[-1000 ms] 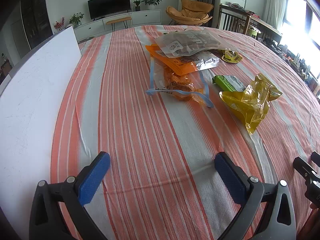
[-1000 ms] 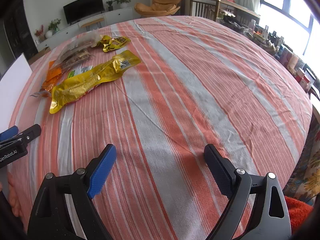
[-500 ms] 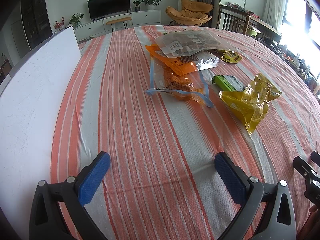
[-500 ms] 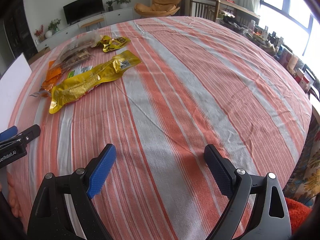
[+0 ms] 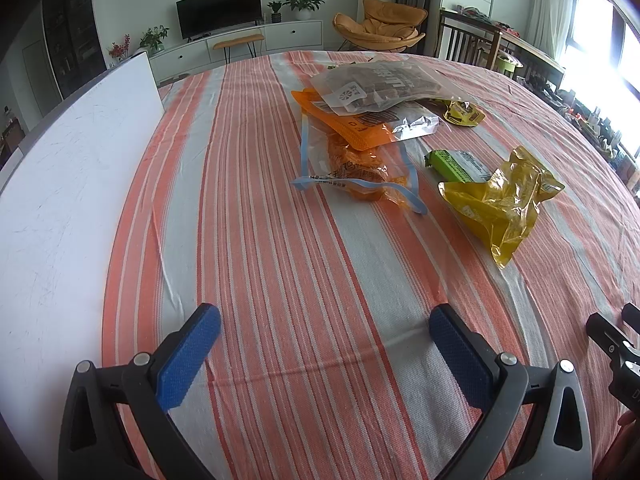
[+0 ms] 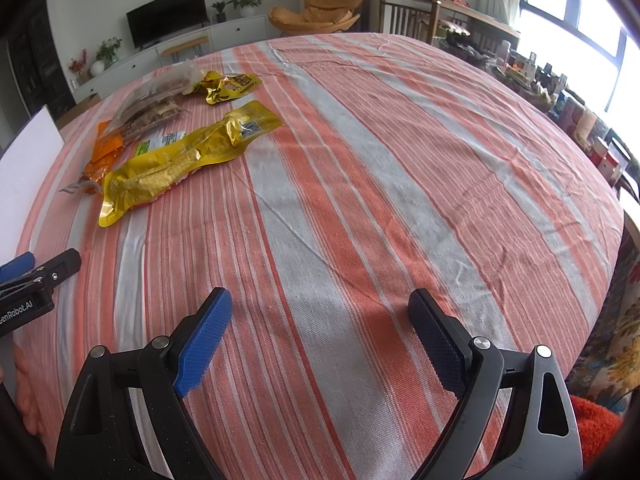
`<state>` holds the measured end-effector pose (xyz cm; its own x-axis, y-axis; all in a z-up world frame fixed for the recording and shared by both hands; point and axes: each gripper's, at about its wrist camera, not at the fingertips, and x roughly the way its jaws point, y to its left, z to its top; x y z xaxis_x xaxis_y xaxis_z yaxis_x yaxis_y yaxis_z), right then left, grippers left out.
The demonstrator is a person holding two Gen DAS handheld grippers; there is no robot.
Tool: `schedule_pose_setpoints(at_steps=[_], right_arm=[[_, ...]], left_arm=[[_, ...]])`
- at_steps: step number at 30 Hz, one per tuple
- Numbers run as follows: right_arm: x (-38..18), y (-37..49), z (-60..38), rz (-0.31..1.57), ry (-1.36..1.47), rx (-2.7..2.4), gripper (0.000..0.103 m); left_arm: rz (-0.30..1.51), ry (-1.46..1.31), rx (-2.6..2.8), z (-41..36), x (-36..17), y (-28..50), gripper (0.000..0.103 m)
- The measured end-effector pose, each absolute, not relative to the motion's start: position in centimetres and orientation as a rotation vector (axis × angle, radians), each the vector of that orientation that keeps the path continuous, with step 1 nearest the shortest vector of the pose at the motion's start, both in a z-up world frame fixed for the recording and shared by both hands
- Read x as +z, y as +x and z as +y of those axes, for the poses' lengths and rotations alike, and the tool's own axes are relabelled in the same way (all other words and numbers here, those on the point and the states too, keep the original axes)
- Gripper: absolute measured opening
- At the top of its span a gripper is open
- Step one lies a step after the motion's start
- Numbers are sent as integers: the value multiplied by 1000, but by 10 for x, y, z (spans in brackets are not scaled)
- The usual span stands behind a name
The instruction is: Organize snacks
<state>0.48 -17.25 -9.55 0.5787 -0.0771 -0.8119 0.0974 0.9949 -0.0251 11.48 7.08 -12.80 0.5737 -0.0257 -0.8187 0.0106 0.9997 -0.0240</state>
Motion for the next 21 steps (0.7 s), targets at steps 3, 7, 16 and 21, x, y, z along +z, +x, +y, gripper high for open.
schedule_pose_setpoints(at_steps=[3, 7, 16, 21], right_arm=[[-96, 15, -176, 948, 22, -102, 92], [-96, 20, -177, 949, 22, -102, 92], [-97, 17, -176, 949, 22, -101, 92], [-87, -12, -179, 924, 141, -52, 90]], left_arm=[[959, -17, -21, 71, -128, 115, 103], [959, -17, -21, 71, -128, 115, 103], [959, -18, -21, 71, -128, 115, 103], [958, -18, -21, 70, -129, 115, 103]])
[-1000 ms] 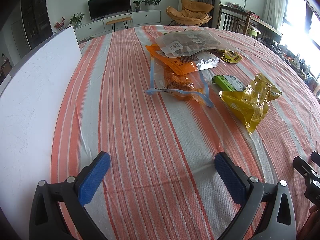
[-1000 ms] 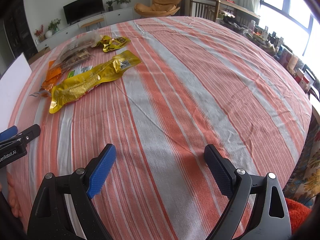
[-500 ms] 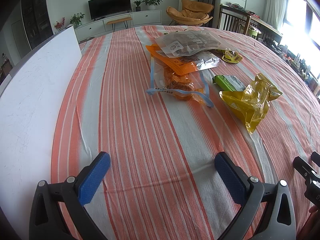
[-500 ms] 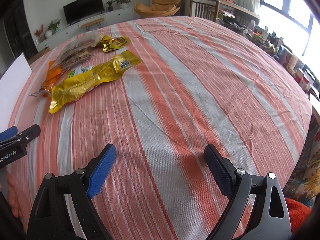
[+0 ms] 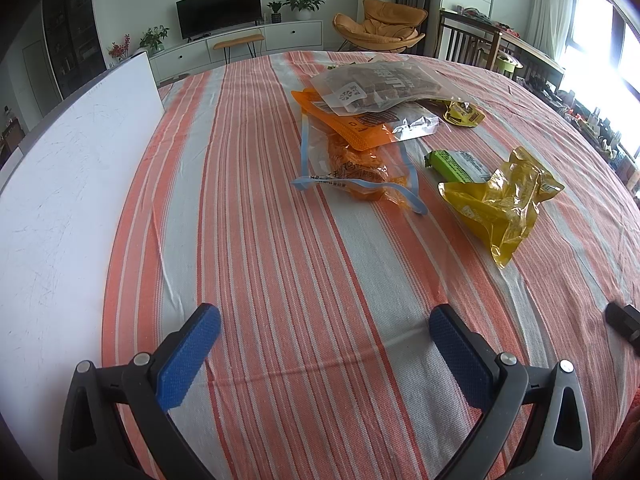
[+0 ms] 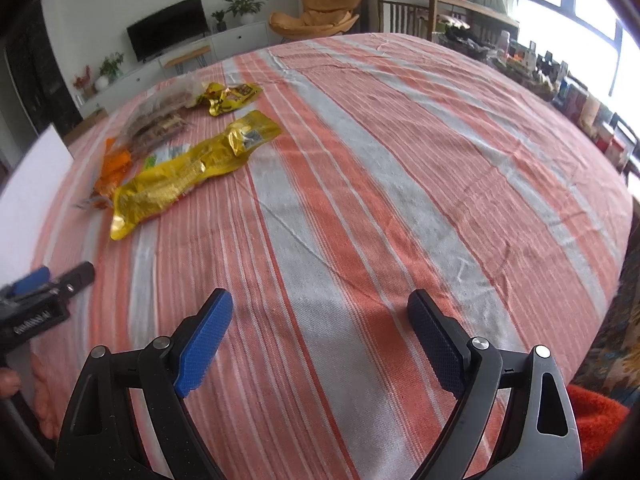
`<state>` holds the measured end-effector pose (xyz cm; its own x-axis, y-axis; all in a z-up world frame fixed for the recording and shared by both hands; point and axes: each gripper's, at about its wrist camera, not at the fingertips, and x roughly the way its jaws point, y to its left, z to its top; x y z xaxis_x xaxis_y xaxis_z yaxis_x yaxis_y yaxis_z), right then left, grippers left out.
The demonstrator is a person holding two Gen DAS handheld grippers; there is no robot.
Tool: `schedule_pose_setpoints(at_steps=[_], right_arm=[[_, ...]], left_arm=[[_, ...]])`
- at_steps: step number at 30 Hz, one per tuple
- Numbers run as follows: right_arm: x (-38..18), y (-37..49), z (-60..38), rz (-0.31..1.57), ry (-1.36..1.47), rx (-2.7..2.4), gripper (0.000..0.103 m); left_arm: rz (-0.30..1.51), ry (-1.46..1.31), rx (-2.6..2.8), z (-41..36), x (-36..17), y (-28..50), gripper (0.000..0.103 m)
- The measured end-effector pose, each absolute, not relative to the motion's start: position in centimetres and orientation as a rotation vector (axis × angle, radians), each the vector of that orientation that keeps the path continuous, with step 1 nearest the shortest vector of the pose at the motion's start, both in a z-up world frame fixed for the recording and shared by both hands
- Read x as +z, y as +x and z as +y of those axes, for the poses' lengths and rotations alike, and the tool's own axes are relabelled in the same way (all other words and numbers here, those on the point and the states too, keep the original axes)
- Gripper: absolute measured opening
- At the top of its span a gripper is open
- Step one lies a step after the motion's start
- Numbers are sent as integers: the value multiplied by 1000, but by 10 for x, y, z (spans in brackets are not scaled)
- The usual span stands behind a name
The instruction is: Organize snacks
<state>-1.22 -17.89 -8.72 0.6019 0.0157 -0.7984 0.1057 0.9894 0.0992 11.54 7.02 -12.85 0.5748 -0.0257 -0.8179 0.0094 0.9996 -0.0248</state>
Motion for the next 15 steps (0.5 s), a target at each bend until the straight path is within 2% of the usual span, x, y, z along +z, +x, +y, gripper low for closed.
schedule_pose_setpoints(at_steps=[3, 5, 11, 12, 13, 14, 15], right_arm=[[-79, -9, -209, 889, 457, -12, 89], [-76, 14, -209, 926, 567, 33, 89], [-71, 101, -144, 996, 472, 109, 86], [-76, 115, -138, 1015, 472, 100, 80], [-82, 132, -132, 1038, 474, 74, 60], [-87, 141, -130, 1049, 467, 49, 54], [-89, 142, -128, 1029, 440, 18, 43]], left_arm=[[958, -19, -20, 70, -129, 115, 103], [958, -18, -21, 70, -129, 116, 103], [958, -20, -22, 71, -128, 116, 103], [957, -19, -22, 71, -128, 116, 103], [958, -20, -22, 71, -128, 116, 103], [957, -20, -23, 71, -128, 116, 103], [957, -20, -25, 71, -127, 116, 103]])
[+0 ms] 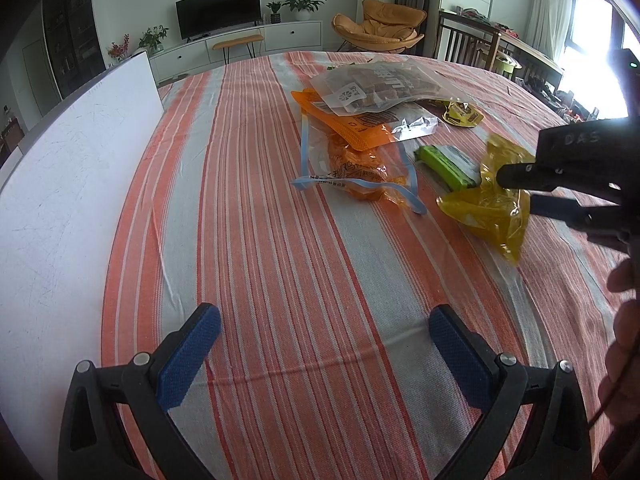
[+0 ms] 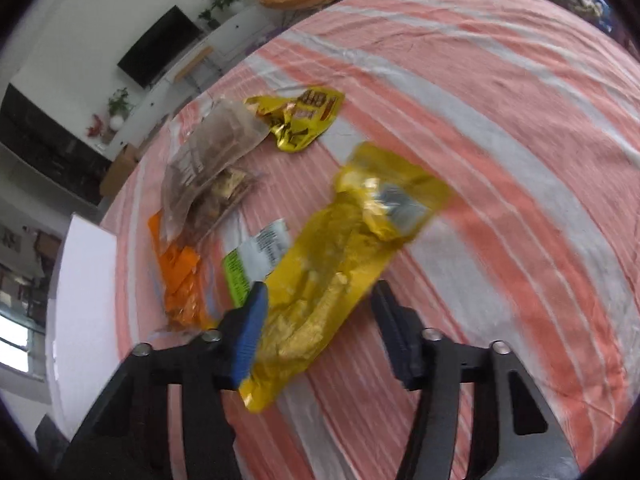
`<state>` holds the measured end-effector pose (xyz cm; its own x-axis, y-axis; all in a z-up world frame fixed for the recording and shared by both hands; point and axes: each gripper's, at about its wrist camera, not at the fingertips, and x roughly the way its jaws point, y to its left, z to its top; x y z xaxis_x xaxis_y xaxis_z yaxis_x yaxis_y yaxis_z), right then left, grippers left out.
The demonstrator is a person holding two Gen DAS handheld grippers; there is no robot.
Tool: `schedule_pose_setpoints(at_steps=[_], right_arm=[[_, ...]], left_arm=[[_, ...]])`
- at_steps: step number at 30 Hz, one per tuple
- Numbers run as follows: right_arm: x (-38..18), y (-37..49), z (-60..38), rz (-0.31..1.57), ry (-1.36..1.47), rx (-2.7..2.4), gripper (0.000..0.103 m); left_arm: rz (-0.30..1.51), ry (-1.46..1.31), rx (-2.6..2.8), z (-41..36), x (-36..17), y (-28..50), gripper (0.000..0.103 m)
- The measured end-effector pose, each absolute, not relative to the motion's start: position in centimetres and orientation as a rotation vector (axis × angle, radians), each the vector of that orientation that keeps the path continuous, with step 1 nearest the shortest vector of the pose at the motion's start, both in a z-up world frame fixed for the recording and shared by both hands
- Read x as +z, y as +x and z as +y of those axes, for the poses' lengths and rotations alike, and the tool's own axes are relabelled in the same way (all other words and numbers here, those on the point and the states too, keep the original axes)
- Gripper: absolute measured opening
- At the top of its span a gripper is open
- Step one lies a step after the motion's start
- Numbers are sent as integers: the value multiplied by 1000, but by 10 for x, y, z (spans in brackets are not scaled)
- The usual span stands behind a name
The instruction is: Organize snacks
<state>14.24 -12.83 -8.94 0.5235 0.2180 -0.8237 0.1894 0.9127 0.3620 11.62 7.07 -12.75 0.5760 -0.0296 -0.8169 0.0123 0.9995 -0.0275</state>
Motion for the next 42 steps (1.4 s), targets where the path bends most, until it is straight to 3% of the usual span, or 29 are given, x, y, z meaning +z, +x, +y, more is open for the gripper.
schedule_pose_setpoints(at_steps=[3, 8, 11, 13, 22, 30, 42], right_arm=[[-90, 150, -128, 1040, 340, 62, 38], [-77, 150, -161, 1026, 54, 20, 38], [-75, 151, -191, 1045, 47, 39, 49], [-66, 144, -201, 1008, 65, 56, 68], [-80, 59, -210, 878, 125, -51, 69], [-99, 56, -220, 899, 100, -140, 69], [-102, 55, -212, 910, 39, -160, 82]], left_arm=[[956, -20, -25, 71, -127, 116, 103], [955, -20, -19, 70, -127, 115, 103], [955, -21, -20, 70, -127, 115, 103], [955, -21, -18, 70, -128, 115, 103], [955, -21, -18, 70, -128, 115, 103], [955, -21, -17, 70, -128, 115, 103], [955, -21, -17, 70, -128, 115, 103]])
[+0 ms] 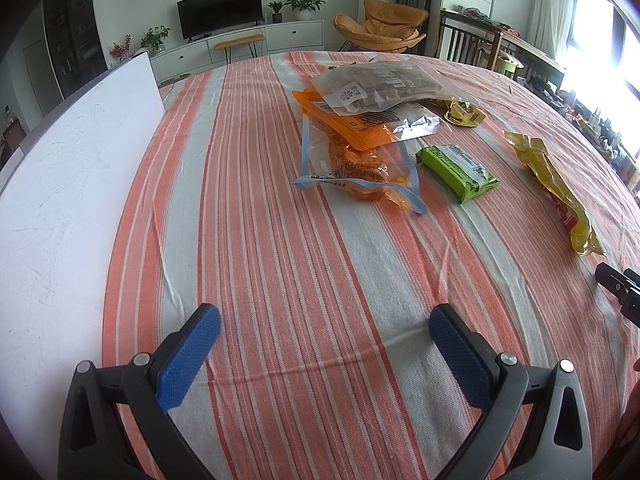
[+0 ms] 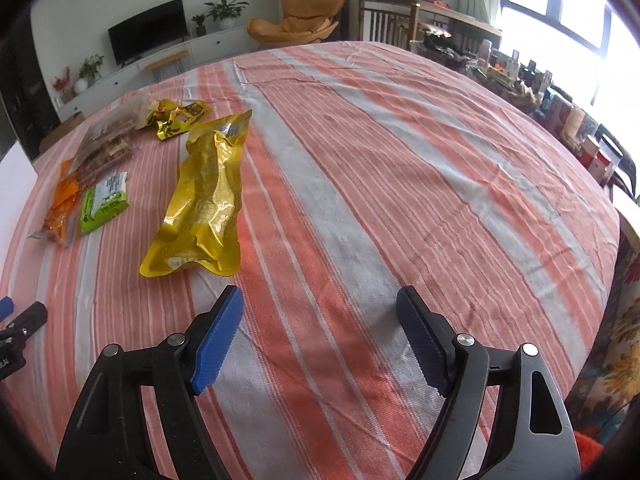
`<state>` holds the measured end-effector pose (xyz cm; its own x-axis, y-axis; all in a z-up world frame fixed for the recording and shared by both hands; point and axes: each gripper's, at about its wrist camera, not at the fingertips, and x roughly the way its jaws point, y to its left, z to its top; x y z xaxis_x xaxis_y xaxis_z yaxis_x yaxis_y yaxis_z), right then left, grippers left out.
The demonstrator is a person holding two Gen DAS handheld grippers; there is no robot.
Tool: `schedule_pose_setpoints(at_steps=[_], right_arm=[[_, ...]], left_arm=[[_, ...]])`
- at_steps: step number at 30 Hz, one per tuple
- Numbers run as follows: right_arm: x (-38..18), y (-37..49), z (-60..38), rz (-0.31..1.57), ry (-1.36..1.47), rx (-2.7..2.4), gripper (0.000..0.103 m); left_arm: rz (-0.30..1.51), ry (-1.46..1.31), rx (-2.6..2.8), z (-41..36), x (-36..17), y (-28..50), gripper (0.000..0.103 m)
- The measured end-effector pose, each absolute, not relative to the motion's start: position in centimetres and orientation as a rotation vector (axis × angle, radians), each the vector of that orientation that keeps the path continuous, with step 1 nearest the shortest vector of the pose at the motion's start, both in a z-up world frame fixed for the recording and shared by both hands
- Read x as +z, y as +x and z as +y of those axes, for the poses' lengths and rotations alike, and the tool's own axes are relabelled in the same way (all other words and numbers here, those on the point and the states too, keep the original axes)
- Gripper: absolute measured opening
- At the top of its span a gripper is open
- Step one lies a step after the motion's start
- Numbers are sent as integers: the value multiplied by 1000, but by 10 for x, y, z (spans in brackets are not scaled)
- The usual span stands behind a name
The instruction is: Organize snacks
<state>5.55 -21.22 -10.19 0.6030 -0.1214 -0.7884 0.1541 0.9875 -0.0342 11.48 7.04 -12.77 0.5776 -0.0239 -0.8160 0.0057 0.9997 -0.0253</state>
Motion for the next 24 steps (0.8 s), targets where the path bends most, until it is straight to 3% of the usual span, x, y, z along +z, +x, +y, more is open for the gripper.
schedule_pose_setpoints(at_steps=[24], right_arm=[[-101, 55, -213, 909, 37, -160, 82]], left_arm=[[954, -21, -16, 70, -128, 115, 103]])
